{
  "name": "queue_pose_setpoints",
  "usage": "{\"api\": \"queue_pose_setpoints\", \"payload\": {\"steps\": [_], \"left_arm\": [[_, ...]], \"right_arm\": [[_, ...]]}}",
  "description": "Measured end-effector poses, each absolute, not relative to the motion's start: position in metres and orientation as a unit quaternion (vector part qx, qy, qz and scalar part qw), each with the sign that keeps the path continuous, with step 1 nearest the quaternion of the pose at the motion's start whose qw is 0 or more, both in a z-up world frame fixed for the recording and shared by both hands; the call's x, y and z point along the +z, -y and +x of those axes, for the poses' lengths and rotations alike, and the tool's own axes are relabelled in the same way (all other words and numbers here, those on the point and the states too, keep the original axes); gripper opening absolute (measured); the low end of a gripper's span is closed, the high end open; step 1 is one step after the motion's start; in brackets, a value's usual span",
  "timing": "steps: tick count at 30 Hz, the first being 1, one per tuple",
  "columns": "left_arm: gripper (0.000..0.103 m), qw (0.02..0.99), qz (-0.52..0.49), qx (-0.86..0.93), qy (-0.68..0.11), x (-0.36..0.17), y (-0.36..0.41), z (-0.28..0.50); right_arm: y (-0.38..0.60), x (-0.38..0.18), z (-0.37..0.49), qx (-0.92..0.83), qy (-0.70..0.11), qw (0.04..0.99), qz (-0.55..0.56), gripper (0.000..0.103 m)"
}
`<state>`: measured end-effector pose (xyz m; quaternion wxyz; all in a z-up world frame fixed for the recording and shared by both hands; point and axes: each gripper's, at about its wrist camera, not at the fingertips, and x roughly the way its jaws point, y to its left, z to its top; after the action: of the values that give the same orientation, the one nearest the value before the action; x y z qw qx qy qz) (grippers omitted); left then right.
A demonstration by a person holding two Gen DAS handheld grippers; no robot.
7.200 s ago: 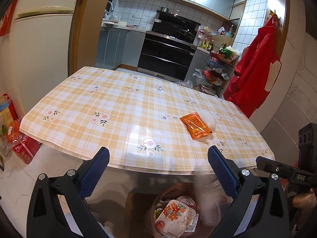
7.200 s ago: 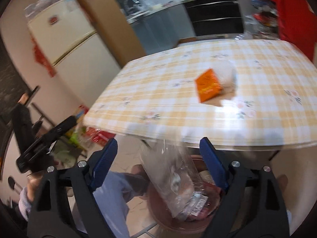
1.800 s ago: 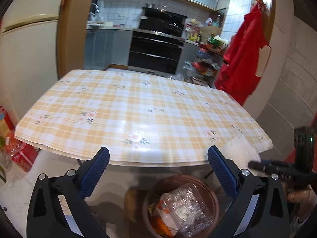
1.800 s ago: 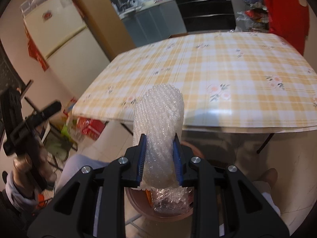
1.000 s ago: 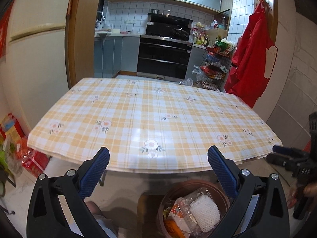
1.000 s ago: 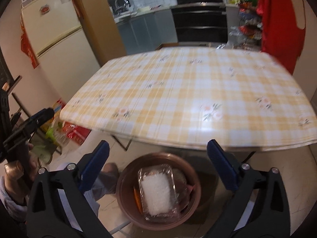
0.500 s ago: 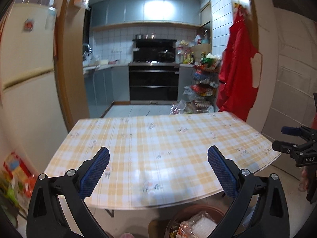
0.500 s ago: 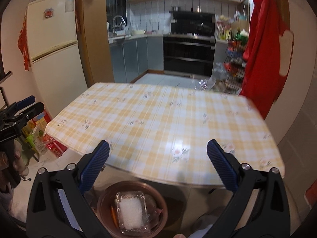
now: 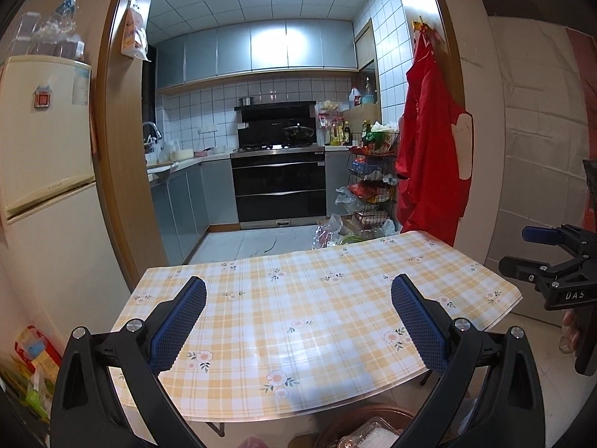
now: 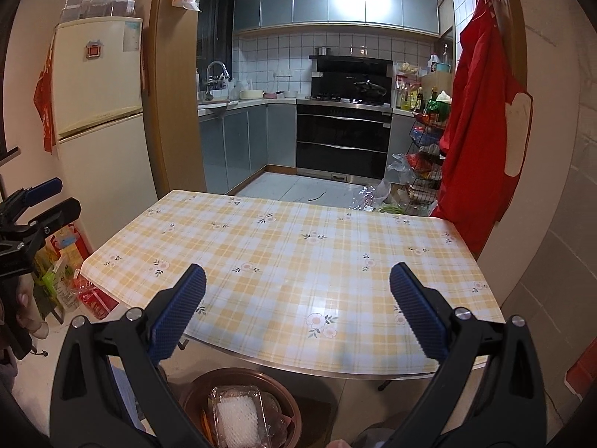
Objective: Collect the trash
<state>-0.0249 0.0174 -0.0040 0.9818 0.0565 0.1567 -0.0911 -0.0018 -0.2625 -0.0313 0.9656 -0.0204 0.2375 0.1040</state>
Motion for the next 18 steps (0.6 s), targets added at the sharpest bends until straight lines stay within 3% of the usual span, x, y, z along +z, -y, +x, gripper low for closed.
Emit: {"api": "queue_pose_setpoints", "payload": {"steps": [18], "left_arm": [[0.097, 0.98, 0.077, -0.081, -0.165, -0.005, -0.005, -0.027]], "right_arm": [[0.264, -0.034, -0.005, 0.095, -0.243, 0.965, -0.01, 0.097]]}}
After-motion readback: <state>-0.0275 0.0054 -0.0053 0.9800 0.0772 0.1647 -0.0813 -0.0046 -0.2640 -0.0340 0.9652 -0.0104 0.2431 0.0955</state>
